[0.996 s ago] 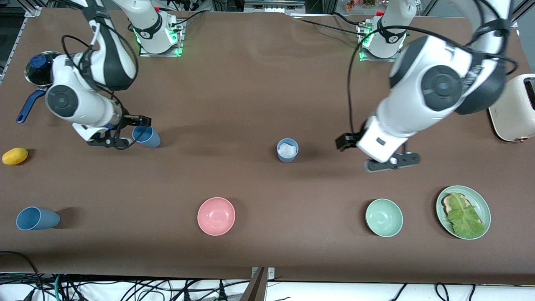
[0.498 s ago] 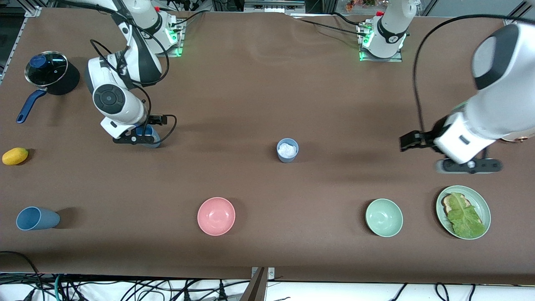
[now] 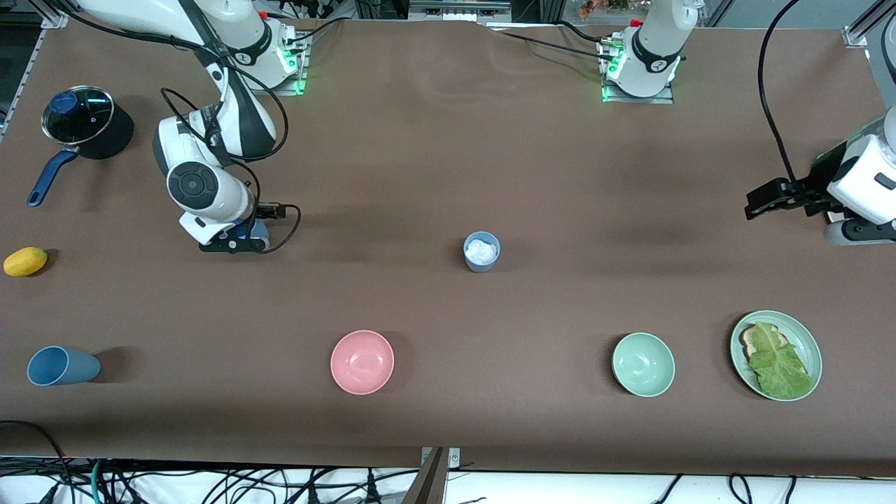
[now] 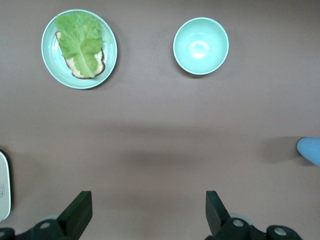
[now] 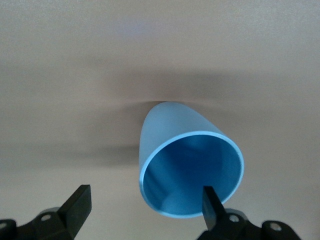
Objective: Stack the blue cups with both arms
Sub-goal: 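Lift the blue cup with the right gripper while the left gripper withdraws, then carry the blue cup above the small cup with the right gripper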
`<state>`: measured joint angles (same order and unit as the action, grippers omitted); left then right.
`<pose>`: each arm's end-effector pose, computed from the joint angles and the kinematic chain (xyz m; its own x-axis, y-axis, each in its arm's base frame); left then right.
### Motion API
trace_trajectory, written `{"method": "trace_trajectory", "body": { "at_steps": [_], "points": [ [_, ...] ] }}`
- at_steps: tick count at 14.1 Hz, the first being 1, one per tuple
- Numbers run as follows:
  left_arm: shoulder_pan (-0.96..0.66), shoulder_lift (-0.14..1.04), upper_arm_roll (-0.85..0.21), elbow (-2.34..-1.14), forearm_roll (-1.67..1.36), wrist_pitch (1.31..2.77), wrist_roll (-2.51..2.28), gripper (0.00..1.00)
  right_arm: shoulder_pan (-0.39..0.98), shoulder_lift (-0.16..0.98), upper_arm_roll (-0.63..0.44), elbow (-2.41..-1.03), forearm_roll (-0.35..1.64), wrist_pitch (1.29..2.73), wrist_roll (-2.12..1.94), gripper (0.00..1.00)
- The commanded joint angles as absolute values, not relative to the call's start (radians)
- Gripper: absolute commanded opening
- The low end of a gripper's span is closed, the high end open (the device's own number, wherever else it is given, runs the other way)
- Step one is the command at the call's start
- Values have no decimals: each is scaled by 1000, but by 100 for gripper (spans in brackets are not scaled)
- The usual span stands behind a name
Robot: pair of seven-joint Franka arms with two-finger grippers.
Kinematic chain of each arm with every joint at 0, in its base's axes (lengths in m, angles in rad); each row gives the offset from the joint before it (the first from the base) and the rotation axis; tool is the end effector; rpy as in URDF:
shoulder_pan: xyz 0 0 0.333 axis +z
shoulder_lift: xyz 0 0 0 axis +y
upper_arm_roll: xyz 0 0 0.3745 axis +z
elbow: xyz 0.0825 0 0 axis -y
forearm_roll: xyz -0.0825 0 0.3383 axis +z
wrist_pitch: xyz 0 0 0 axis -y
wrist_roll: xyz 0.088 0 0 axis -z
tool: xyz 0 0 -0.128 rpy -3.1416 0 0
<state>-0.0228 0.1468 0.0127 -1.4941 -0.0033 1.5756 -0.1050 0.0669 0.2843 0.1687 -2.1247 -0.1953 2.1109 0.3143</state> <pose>0.5591 -0.0067 0.6165 0.9934 0.0948 -0.0650 0.0946 -0.9955 -0.0054 0.5085 0.1059 0.3270 0.9676 0.0235 -0.2513 0.0680 -0.9831 0.1700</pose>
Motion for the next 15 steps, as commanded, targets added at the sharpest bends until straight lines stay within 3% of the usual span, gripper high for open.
{"method": "trace_trajectory", "body": {
  "at_steps": [1, 5, 10, 15],
  "points": [
    [-44, 112, 38, -1537, -9, 1592, -87, 100, 61, 298, 173, -2100, -210, 2105, 331, 42],
    [-29, 120, 35, -1522, -8, 1579, -89, 100, 58, 339, 173, -2066, -210, 2098, 331, 0],
    [-31, 124, 34, -1513, -9, 1574, -89, 100, 69, 345, 173, -2011, -212, 2073, 319, 0],
    [-31, 124, 34, -1513, -14, 1565, -92, 100, 175, 345, 189, -1812, -183, 1835, 325, 0]
  ]
}}
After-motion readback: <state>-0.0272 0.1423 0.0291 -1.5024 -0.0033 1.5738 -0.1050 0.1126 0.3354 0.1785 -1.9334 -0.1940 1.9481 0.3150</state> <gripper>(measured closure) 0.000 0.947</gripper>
